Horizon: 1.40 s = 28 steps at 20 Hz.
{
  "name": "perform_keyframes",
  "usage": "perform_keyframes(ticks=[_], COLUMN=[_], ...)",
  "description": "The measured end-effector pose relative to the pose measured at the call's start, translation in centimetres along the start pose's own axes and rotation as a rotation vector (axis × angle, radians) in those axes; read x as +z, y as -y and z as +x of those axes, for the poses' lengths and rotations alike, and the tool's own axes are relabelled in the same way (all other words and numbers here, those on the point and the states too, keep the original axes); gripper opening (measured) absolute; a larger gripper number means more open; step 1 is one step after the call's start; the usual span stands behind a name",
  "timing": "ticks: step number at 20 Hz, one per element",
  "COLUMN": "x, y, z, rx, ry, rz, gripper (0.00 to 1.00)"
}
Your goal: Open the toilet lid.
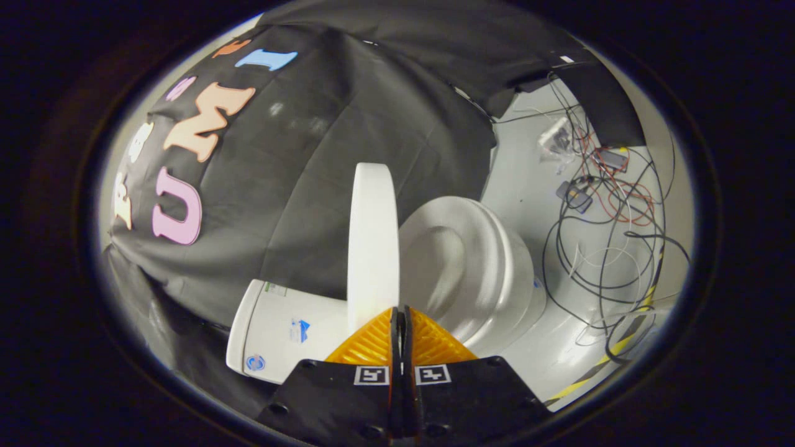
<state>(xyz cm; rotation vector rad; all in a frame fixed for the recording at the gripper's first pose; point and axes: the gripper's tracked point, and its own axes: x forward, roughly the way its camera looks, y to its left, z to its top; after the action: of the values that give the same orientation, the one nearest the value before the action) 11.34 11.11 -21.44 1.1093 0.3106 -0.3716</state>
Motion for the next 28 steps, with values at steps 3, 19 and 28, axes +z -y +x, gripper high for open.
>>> perform_keyframes(ticks=[3,19,28], x=[0.0,-1.3,-2.2], y=[-1.9,-13.0,-17.4], z=[-0.6,-3.1,-3.4], rx=[0.002,0.014,0.031], ry=[0.017,0.076,0.061], rz=[-0.023,-0.234,-0.329], gripper=[0.01,0.03,0.05])
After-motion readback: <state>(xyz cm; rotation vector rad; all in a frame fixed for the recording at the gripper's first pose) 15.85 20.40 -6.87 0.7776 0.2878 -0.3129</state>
